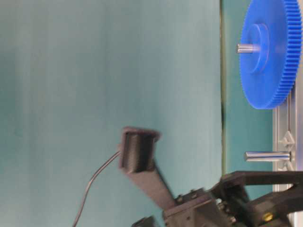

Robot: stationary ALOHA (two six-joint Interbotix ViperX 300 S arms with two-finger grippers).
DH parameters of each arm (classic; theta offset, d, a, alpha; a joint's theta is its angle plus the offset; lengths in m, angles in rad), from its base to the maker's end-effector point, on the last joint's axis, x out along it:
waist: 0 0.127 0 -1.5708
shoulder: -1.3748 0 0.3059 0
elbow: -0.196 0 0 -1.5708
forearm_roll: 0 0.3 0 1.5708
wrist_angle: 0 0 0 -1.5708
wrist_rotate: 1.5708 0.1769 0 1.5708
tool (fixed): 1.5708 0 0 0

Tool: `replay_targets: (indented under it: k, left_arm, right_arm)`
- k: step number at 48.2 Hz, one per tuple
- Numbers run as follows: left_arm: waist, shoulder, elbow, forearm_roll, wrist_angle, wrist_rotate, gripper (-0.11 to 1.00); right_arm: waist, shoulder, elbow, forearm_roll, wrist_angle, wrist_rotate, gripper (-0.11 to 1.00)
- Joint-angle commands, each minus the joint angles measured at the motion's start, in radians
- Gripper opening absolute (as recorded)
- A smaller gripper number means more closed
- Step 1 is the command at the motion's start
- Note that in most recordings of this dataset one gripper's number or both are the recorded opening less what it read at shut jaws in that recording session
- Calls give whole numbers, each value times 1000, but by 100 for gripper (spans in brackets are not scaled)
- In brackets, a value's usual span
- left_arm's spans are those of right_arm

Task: Insert the small gear onto the shaft.
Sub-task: 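Lower the left gripper and grasp the small blue gear by its rim, then lift the gear and carry it over the empty left shaft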

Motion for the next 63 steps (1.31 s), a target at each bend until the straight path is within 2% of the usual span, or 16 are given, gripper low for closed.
replay_targets:
  k: [1,27,42,49,59,63]
  left_arm:
    - [-3,0,-31,3,-2,-3,92]
    - [-3,49,-57,3,5,-6,92]
    - [-3,60,-58,3,71,-18,91]
    - [-3,63,-58,3,74,-18,87]
    - [-5,58,-58,3,86,-14,73]
    - [-5,58,-60,3,98,-12,72]
  right_arm:
    - [0,-6,-20,0,-8,8,11]
    - [0,-11,-6,0,-28,8,11]
    - [0,-14,2,0,-41,6,11]
    - [0,-20,14,0,-71,8,11]
    - [0,-31,31,0,-80,8,11]
    - [0,-34,32,0,-80,8,11]
